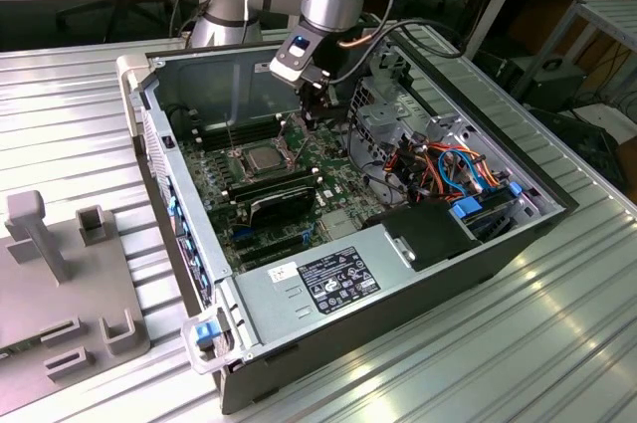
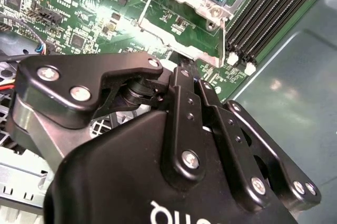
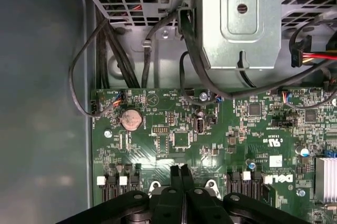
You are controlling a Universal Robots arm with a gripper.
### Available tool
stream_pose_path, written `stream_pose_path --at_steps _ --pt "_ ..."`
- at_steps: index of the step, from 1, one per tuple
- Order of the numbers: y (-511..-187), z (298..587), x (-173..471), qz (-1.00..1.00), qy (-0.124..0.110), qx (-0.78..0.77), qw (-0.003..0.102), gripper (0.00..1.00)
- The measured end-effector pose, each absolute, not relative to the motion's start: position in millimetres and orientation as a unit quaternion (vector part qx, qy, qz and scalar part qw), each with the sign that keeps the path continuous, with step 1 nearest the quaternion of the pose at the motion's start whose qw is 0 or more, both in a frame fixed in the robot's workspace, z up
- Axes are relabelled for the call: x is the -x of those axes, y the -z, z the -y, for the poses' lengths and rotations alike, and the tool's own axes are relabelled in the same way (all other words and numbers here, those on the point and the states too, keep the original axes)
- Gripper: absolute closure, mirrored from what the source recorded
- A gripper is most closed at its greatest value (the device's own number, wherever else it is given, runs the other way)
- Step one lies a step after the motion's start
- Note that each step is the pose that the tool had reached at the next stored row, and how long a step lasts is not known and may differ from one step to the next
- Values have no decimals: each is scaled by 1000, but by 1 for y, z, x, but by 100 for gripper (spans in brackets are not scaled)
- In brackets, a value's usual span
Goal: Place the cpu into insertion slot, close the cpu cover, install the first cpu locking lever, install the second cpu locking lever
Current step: 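Close the cpu cover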
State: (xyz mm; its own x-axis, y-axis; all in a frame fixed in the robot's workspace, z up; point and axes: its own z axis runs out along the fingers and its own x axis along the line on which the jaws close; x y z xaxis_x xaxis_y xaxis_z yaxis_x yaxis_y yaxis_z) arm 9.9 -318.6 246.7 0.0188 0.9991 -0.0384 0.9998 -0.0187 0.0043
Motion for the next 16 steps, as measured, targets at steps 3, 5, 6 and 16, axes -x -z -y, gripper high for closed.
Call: stream_pose_path --at_steps 3,5,6,16 --pt "-247 319 -6 -700 12 -714 15 89" --pt "-247 318 -2 -700 12 -714 15 89" --pt "-247 318 -1 -700 12 -714 15 89" --pt "-247 316 17 -700 12 -714 15 89"
